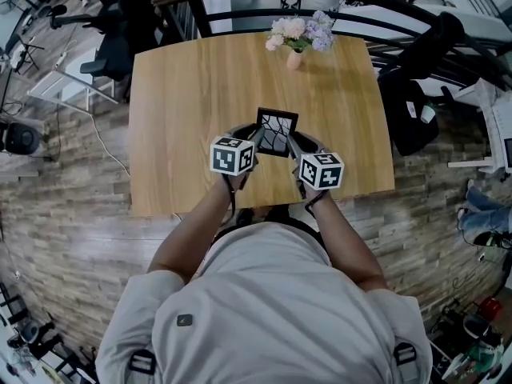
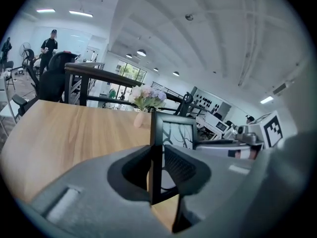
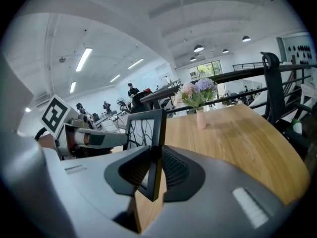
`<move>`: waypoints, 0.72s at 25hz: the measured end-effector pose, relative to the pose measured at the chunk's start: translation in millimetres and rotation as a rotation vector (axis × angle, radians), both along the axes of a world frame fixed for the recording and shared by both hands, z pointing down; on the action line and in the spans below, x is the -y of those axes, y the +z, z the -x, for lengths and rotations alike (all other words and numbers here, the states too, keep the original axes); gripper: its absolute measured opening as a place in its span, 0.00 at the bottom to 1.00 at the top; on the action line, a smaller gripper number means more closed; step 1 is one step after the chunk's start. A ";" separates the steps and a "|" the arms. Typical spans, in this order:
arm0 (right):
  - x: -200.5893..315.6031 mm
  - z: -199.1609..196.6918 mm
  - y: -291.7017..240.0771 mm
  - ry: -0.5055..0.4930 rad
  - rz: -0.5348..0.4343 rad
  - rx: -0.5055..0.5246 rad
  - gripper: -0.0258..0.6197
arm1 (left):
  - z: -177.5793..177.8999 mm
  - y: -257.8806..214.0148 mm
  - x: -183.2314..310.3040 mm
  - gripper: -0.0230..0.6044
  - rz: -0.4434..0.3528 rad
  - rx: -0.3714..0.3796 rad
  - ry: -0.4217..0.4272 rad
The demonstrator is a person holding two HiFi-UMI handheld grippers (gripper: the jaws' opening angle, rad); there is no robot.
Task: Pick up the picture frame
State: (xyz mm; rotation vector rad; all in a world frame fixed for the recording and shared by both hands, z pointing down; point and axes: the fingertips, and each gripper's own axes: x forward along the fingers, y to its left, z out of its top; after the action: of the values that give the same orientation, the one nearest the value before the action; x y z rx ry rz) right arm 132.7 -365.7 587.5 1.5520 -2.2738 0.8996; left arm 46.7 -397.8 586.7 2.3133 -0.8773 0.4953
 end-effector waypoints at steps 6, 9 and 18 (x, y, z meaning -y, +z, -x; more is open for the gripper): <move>-12.6 13.4 -32.9 0.033 -0.070 -0.011 0.17 | 12.1 -35.8 -8.9 0.17 -0.078 -0.022 0.035; -23.5 19.8 -45.5 0.049 -0.098 -0.017 0.17 | 18.1 -49.4 -17.6 0.17 -0.109 -0.031 0.051; -59.0 39.5 -80.7 0.097 -0.175 -0.043 0.16 | 36.7 -79.3 -49.1 0.17 -0.161 -0.069 0.097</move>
State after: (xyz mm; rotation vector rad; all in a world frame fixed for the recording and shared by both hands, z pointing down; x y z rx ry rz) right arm 93.2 -306.7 506.8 1.7506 -2.3183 0.6986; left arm 10.0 -348.7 507.4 2.5133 -0.8009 0.3958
